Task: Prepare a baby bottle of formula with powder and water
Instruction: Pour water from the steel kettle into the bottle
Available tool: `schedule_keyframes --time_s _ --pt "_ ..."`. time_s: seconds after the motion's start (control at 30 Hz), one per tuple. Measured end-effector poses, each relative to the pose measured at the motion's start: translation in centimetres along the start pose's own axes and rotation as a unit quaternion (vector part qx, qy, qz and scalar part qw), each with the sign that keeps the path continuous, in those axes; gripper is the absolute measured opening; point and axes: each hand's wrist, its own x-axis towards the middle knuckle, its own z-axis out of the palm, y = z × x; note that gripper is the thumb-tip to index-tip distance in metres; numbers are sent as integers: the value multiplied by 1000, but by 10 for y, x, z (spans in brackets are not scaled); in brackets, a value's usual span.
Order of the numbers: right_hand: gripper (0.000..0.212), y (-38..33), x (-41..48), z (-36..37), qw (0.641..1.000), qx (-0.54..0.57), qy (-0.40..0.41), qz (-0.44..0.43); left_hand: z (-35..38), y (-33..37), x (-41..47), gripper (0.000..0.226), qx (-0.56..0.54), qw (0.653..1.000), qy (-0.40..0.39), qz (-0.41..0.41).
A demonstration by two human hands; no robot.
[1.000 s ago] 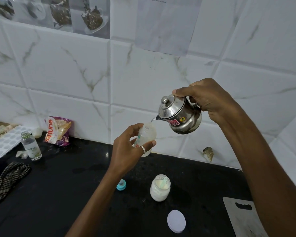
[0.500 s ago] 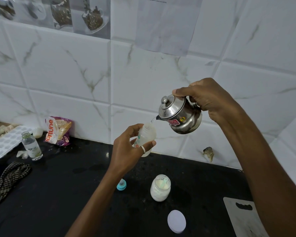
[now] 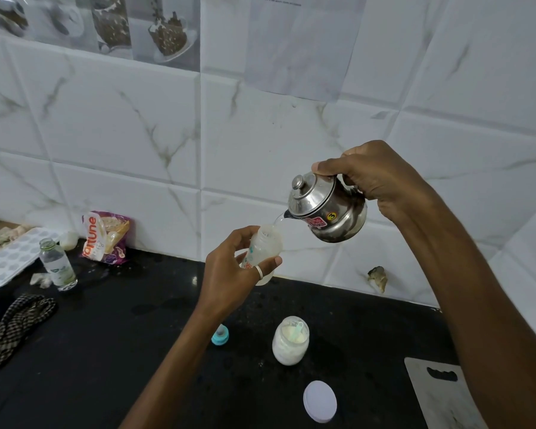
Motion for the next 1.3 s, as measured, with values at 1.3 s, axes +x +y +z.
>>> schedule_keyframes --time_s 1.3 --pt "41 -1 2 11 999 4 -22 25 -1 -5 9 59 27 999 18 -12"
